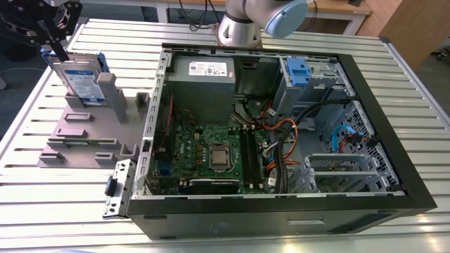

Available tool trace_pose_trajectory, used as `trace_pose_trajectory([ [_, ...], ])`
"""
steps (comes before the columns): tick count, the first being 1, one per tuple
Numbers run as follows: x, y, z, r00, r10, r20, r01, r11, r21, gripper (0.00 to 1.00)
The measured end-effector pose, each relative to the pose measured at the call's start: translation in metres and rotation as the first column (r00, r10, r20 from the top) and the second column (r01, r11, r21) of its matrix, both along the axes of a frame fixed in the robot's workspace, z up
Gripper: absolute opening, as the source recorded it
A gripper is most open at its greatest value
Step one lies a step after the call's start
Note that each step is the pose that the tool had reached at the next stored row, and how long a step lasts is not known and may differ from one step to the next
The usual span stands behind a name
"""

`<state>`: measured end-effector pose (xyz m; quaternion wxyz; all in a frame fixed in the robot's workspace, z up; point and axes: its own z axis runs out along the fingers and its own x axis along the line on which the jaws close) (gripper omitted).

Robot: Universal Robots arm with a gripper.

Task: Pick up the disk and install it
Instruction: 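Pick up the disk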

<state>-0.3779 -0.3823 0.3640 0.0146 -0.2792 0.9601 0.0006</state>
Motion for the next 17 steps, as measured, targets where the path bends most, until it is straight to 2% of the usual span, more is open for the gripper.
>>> trace_pose_trajectory([
  [17,0.0000,0.0000,0.0000,0.9997,0.023,0.0000,-0.023,0.9997,0.0000,0.11],
])
